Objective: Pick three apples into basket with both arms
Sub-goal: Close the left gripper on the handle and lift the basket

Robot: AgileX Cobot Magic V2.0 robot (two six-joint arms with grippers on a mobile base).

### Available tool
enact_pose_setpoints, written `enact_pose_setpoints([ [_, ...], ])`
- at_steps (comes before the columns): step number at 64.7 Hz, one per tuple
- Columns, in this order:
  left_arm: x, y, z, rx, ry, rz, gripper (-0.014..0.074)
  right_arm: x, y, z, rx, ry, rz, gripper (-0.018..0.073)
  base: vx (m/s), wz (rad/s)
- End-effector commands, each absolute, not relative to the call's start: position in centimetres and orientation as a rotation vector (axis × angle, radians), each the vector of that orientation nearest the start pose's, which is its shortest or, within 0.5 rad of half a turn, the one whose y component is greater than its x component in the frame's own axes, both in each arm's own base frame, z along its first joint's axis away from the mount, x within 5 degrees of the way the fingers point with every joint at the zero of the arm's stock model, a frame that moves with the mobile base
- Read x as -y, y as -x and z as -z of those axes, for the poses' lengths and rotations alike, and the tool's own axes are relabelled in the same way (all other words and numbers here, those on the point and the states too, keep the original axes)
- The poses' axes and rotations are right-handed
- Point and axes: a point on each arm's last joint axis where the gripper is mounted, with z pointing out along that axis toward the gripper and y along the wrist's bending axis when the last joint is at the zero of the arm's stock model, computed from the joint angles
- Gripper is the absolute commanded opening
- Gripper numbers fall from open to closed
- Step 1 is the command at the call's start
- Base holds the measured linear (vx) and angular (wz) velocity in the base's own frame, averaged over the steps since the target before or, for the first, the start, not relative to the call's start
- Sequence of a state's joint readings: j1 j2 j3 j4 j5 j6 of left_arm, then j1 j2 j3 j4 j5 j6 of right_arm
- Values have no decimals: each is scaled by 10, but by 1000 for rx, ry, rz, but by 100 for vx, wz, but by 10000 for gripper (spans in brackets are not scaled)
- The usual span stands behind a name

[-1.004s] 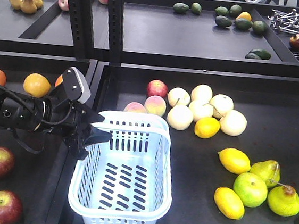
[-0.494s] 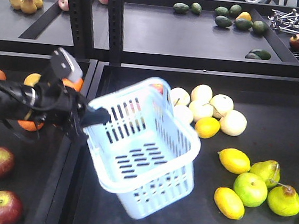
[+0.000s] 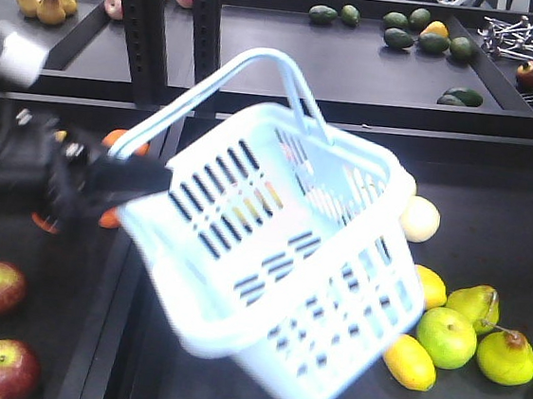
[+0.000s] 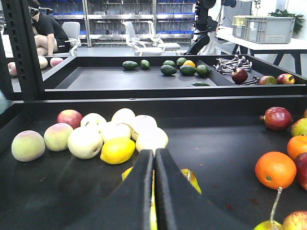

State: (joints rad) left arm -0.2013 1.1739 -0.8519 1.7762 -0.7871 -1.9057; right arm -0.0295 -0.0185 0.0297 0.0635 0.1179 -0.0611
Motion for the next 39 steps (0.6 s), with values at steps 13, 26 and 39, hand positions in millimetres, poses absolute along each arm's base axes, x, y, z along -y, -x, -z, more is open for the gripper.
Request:
enact_pose_setpoints([
  [13, 84, -149, -315, -1860, -496, 787, -8, 2, -57, -196, -1549, -13, 32, -8, 0, 0],
  [26, 67, -119, -303, -1788, -387, 669, -8, 2, -57, -196, -1549, -13, 32, -8, 0, 0],
  [39, 60, -97, -286, -1751, -365, 653, -8, 2, -57, -196, -1549, -13, 32, -8, 0, 0],
])
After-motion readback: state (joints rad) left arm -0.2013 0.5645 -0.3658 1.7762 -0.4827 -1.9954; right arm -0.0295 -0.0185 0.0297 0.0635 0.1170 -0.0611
